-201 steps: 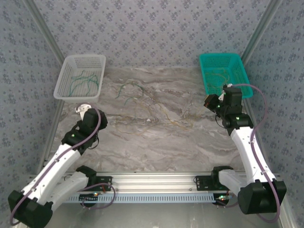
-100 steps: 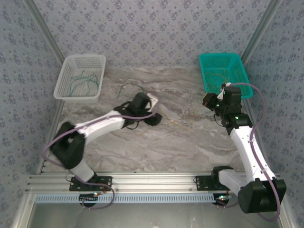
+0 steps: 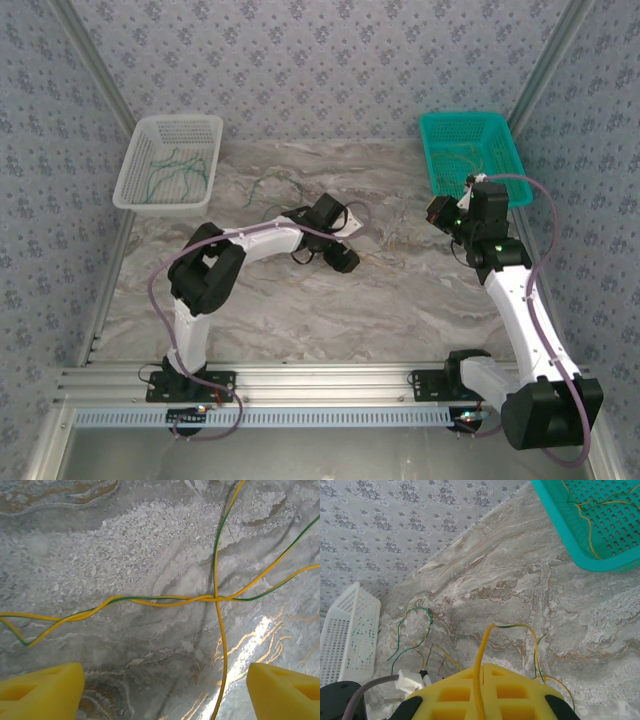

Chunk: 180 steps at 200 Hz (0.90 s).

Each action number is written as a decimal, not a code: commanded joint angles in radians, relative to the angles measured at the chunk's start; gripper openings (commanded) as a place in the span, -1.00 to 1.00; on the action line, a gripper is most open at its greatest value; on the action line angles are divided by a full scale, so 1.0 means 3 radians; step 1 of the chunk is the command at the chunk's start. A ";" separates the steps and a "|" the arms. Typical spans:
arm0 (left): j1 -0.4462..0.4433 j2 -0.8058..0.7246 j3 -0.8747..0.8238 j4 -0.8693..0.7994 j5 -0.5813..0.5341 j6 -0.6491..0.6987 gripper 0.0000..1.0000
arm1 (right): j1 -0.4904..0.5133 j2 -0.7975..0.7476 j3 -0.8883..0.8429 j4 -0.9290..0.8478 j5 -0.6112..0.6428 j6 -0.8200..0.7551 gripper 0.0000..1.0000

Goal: Untangle the cables

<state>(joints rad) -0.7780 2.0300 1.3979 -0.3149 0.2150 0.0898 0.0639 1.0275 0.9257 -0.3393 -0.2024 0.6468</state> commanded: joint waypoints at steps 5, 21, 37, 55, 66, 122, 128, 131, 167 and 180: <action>0.0007 0.0093 -0.0064 0.0047 0.0148 0.0055 0.65 | -0.0013 -0.0027 -0.0043 0.0041 -0.0039 0.0038 -1.00; 0.0007 0.0135 -0.0101 0.0096 0.0142 0.0054 0.53 | -0.0013 -0.0029 -0.0053 0.0046 -0.0039 0.0032 -1.00; 0.0010 0.0149 -0.0155 0.0178 0.0107 0.0074 0.36 | -0.0022 -0.0019 -0.0060 0.0018 -0.0038 0.0018 -1.00; 0.0009 0.0164 -0.0178 0.0191 0.0093 0.0122 0.19 | -0.0036 -0.0028 -0.0083 -0.0005 -0.0040 0.0022 -1.00; 0.0009 0.0166 -0.0212 0.0209 0.0063 0.0160 0.06 | -0.0034 -0.0044 -0.0099 -0.0019 -0.0036 0.0017 -1.00; 0.0008 0.0067 -0.0365 0.0261 -0.0116 0.0220 -0.88 | -0.0088 -0.0068 -0.0122 -0.0119 -0.0028 -0.0019 -0.98; 0.0008 0.0007 -0.0400 0.0279 -0.0133 0.0210 -0.89 | -0.0090 -0.0071 -0.0109 -0.0155 -0.0022 -0.0031 -0.96; 0.0007 -0.0026 -0.0409 0.0287 -0.0137 0.0208 -0.90 | -0.0086 -0.0066 -0.0104 -0.0170 -0.0016 -0.0030 -0.96; 0.0006 -0.0645 -0.0572 0.0229 -0.0201 0.0224 -1.00 | -0.0097 0.0044 0.0018 -0.0765 0.0174 -0.0289 -0.44; 0.0010 -0.0829 -0.0553 0.0103 -0.0175 0.0283 -1.00 | -0.0112 0.0058 0.0019 -0.0976 0.0306 -0.0321 -0.14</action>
<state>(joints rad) -0.7696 1.9217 1.2224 -0.2283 0.1600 0.1490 0.0402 1.0328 0.9009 -0.4675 -0.1814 0.6067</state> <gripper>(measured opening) 0.064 0.326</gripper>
